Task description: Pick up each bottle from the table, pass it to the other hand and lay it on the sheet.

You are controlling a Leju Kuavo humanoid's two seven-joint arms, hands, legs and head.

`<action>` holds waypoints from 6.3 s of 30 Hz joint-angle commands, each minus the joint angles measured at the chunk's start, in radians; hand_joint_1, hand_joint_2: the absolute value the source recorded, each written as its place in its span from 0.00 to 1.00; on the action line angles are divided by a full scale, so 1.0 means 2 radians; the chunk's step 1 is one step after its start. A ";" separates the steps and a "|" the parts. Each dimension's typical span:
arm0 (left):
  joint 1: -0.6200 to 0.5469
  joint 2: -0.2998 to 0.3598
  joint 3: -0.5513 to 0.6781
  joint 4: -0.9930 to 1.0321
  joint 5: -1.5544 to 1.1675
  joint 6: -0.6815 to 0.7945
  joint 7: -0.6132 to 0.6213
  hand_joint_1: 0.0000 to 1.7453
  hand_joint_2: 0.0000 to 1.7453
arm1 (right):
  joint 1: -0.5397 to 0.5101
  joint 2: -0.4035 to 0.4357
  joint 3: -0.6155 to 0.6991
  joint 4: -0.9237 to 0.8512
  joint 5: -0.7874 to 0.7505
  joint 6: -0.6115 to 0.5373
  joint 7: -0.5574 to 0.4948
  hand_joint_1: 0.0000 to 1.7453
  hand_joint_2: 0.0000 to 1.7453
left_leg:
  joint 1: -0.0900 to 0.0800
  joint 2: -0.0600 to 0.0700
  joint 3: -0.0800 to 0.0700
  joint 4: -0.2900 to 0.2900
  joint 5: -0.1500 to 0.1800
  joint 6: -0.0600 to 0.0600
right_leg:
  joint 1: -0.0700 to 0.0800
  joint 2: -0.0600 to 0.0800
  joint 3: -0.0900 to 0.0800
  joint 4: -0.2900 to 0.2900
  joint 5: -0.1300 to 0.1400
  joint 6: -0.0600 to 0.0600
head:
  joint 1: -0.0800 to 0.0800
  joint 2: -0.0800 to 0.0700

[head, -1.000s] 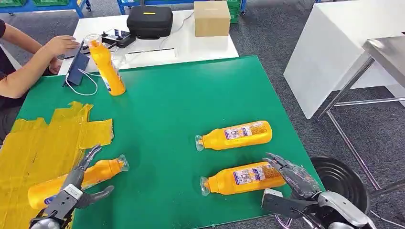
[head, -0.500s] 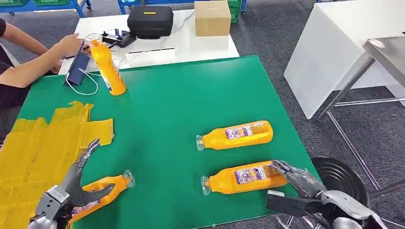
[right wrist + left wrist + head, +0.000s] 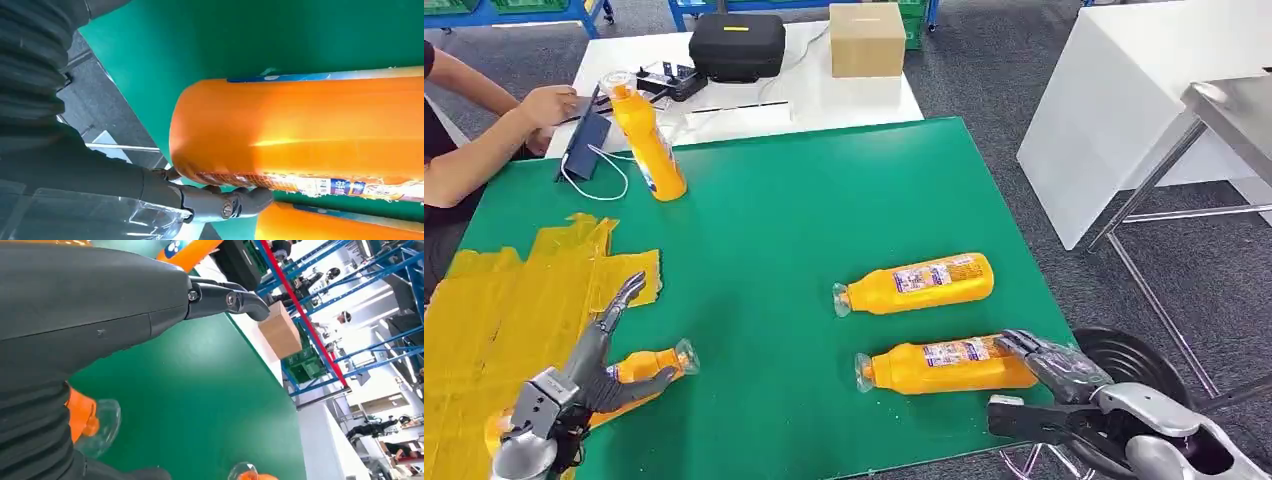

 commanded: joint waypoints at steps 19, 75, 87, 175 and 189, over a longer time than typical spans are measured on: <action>-0.047 -0.008 -0.039 0.038 0.021 -0.007 0.011 0.00 1.00 | -0.089 0.176 0.155 0.290 0.141 -0.047 -0.011 0.80 1.00 | 0.007 0.011 0.009 -0.001 -0.003 -0.003 | 0.006 0.011 0.007 -0.005 0.004 -0.002 | 0.000 0.000; 0.069 -0.024 -0.020 -0.045 0.384 -0.230 0.124 0.00 1.00 | -0.068 0.343 0.070 0.106 -0.153 -0.124 -0.090 1.00 1.00 | 0.011 0.007 0.004 -0.001 -0.005 -0.008 | 0.008 0.008 0.004 -0.003 0.000 -0.008 | 0.000 0.000; 0.039 -0.021 -0.100 -0.063 0.242 -0.165 0.072 0.00 1.00 | -0.164 0.397 0.163 0.205 -0.149 -0.131 -0.065 1.00 1.00 | 0.010 0.006 0.004 -0.001 -0.004 -0.008 | 0.007 0.007 0.004 -0.002 -0.001 -0.008 | 0.000 0.000; -0.014 -0.009 0.045 0.099 -0.493 0.383 0.242 1.00 1.00 | -0.064 0.211 -0.039 -0.027 -0.014 -0.168 -0.015 0.00 1.00 | 0.009 0.001 0.002 -0.001 -0.004 -0.007 | 0.006 0.002 0.003 -0.003 -0.001 -0.007 | 0.000 0.000; -0.083 0.033 -0.024 0.235 -0.485 0.312 0.245 1.00 1.00 | -0.119 0.200 -0.033 0.065 -0.042 -0.119 -0.001 0.00 1.00 | 0.009 0.003 0.002 -0.001 -0.003 -0.007 | 0.006 0.003 0.002 -0.002 -0.001 -0.008 | 0.000 0.000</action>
